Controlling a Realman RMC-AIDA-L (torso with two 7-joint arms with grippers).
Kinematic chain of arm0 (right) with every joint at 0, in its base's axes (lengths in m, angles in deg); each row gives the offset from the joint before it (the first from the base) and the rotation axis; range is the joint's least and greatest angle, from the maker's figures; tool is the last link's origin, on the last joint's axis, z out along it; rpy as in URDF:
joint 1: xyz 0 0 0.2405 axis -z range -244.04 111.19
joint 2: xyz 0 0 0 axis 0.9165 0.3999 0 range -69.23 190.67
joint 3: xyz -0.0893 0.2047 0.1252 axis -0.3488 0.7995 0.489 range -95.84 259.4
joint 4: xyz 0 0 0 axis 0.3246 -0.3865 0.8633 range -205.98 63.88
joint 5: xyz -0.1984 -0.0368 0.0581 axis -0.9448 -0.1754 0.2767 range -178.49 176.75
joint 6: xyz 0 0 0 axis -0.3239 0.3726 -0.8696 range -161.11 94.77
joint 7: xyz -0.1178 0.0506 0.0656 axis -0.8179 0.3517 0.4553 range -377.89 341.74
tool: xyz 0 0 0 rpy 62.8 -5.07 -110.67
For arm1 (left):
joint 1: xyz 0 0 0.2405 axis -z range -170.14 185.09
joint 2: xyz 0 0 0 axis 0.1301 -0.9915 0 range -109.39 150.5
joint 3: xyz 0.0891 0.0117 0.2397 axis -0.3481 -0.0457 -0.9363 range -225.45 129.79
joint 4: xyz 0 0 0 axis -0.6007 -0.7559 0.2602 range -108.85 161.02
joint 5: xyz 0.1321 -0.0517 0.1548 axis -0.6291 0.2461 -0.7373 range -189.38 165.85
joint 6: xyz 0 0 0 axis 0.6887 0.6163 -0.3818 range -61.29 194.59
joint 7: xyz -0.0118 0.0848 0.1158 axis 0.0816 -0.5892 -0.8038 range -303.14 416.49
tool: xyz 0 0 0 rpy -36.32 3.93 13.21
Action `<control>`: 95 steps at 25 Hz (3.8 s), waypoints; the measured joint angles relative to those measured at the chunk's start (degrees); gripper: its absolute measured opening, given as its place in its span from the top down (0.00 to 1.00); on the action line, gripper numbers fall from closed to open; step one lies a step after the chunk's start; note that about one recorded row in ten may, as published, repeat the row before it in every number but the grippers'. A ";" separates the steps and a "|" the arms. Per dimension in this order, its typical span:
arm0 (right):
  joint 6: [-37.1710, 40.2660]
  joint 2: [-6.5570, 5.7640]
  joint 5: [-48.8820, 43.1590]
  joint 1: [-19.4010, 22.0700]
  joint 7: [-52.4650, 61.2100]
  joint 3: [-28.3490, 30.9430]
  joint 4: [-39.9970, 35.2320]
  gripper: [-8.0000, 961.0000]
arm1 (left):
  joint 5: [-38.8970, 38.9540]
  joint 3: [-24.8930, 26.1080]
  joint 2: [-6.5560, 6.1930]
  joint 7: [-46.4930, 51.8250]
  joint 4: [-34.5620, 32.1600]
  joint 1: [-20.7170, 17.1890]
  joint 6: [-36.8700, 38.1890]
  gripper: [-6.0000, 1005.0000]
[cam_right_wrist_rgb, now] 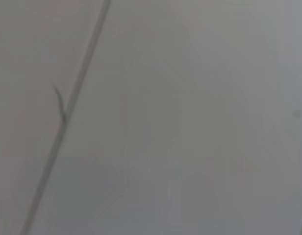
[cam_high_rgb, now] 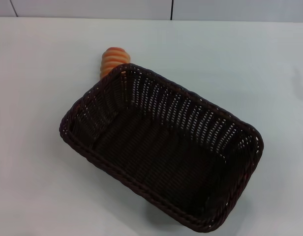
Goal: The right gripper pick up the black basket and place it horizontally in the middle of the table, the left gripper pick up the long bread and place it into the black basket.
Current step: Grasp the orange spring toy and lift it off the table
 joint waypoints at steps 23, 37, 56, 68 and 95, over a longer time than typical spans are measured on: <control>78.58 -1.72 -4.09 -11.81 -3.37 -8.30 18.35 0.59 | -0.36 0.29 -0.16 -0.79 -0.19 0.29 -0.48 0.23; 65.45 -0.12 -8.67 -5.54 -1.35 -9.23 18.24 0.59 | -0.34 -0.82 -0.23 -1.12 0.61 1.77 0.03 0.23; -32.83 0.04 -21.22 3.98 27.48 15.70 -16.52 0.59 | -0.33 -2.47 -0.33 -0.78 1.51 6.78 2.48 0.23; -29.95 0.57 -34.45 0.86 24.40 16.37 -19.12 0.59 | -3.77 -2.76 -0.55 6.20 5.03 14.91 5.02 0.23; -47.42 1.00 10.12 11.14 -1.13 24.11 -34.87 0.59 | -42.74 20.58 -0.78 44.58 5.92 46.61 46.74 0.23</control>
